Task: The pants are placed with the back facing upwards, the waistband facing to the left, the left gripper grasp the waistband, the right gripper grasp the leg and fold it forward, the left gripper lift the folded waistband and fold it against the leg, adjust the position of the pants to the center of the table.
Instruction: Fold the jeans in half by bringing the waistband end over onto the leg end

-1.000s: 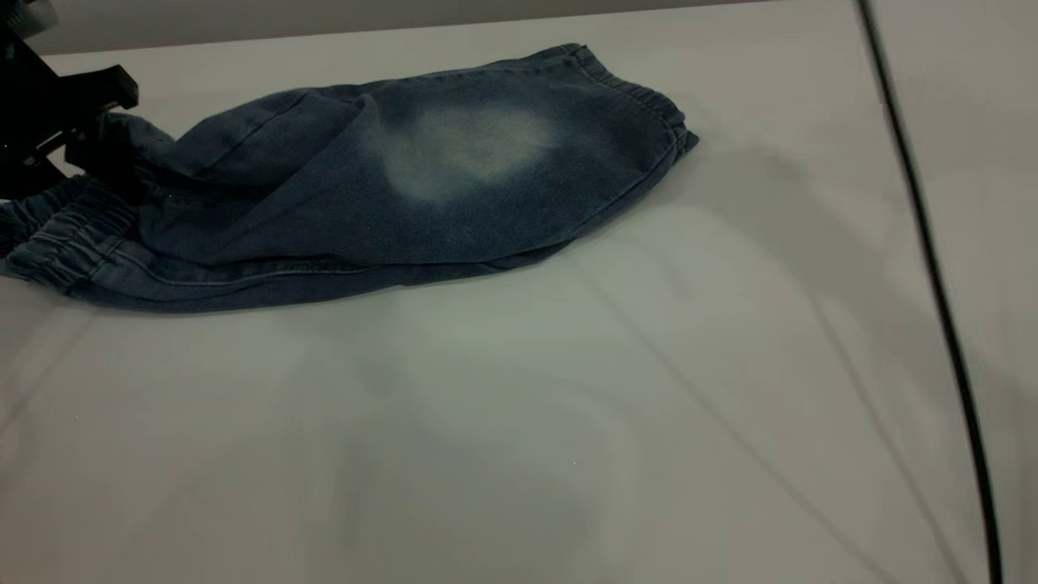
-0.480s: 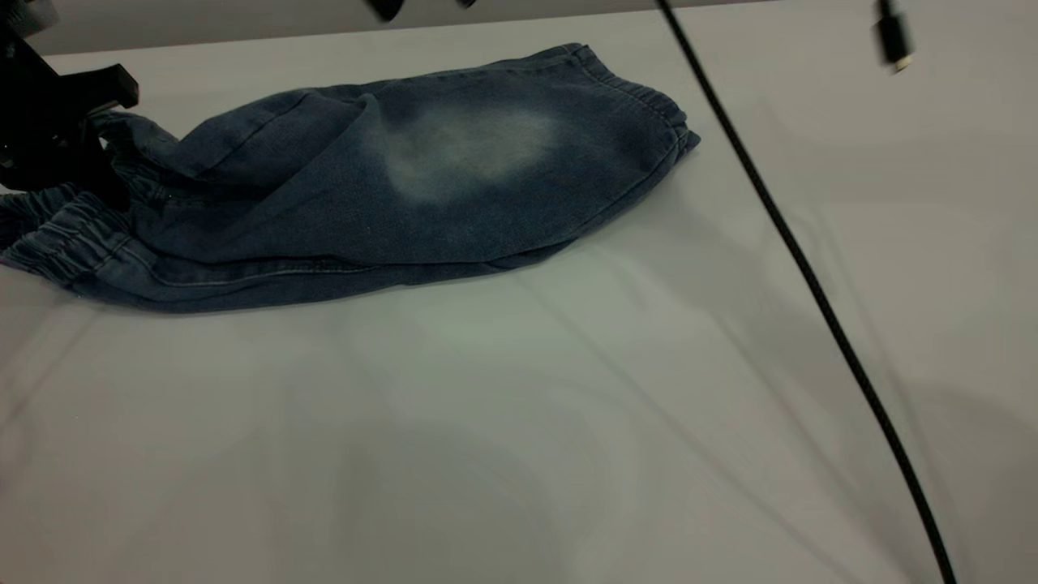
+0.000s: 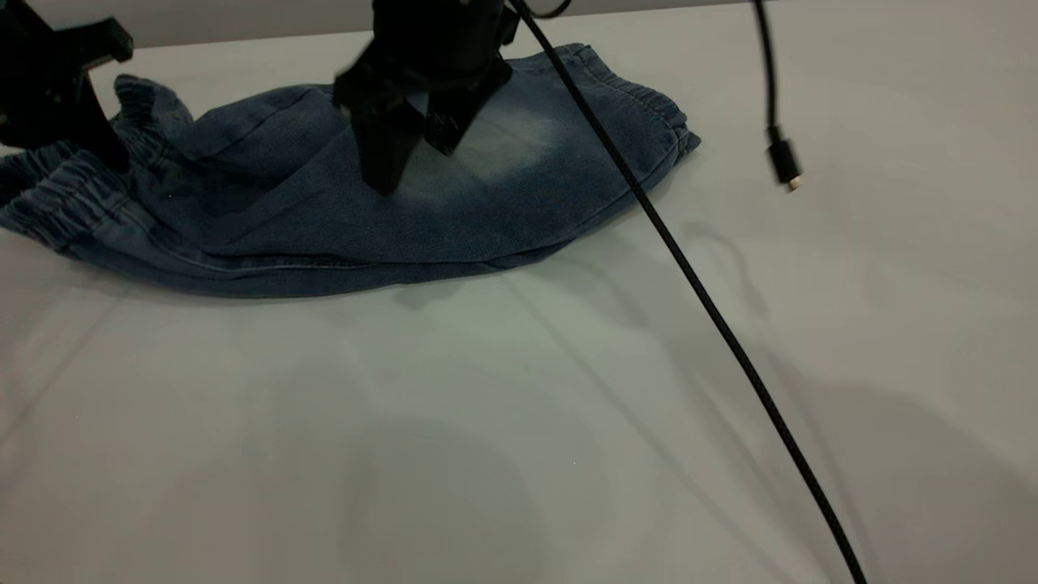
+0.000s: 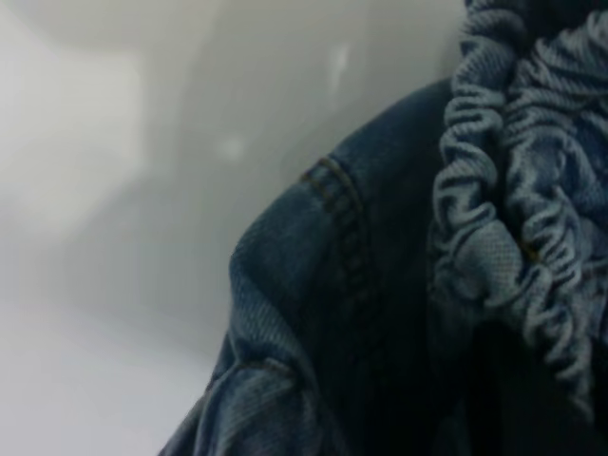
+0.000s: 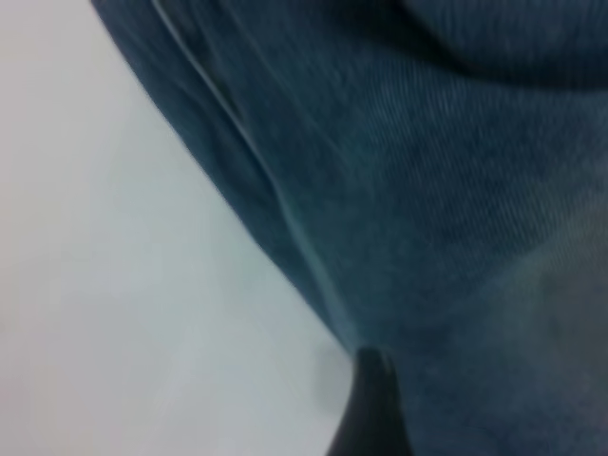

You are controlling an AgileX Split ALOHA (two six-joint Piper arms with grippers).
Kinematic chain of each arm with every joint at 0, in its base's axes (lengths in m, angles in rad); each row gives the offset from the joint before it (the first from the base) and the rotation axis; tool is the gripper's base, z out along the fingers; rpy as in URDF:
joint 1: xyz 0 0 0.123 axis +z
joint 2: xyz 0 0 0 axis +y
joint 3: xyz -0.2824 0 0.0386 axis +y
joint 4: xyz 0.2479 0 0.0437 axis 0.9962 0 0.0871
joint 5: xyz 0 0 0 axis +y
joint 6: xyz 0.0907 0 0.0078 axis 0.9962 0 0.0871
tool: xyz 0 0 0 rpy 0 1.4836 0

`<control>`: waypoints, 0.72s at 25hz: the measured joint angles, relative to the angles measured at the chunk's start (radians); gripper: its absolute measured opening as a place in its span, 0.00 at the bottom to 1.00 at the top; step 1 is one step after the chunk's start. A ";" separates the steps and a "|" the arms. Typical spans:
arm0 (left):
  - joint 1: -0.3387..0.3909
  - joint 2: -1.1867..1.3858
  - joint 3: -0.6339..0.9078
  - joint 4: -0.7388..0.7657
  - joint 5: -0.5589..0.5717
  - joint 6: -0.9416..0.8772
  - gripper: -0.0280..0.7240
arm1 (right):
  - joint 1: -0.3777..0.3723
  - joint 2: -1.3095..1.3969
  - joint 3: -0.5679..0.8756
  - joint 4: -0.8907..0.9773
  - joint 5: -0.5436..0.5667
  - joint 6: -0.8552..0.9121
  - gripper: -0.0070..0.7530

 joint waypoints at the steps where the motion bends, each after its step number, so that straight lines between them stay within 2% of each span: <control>1: 0.000 0.000 -0.010 0.000 0.012 0.001 0.15 | 0.000 0.006 0.000 -0.024 -0.008 0.003 0.65; 9: -0.001 0.000 -0.094 0.002 0.114 0.005 0.15 | -0.001 0.065 -0.001 -0.116 -0.101 0.023 0.64; 18: -0.017 0.000 -0.281 -0.001 0.251 0.041 0.15 | 0.021 0.098 -0.003 -0.060 -0.098 0.028 0.63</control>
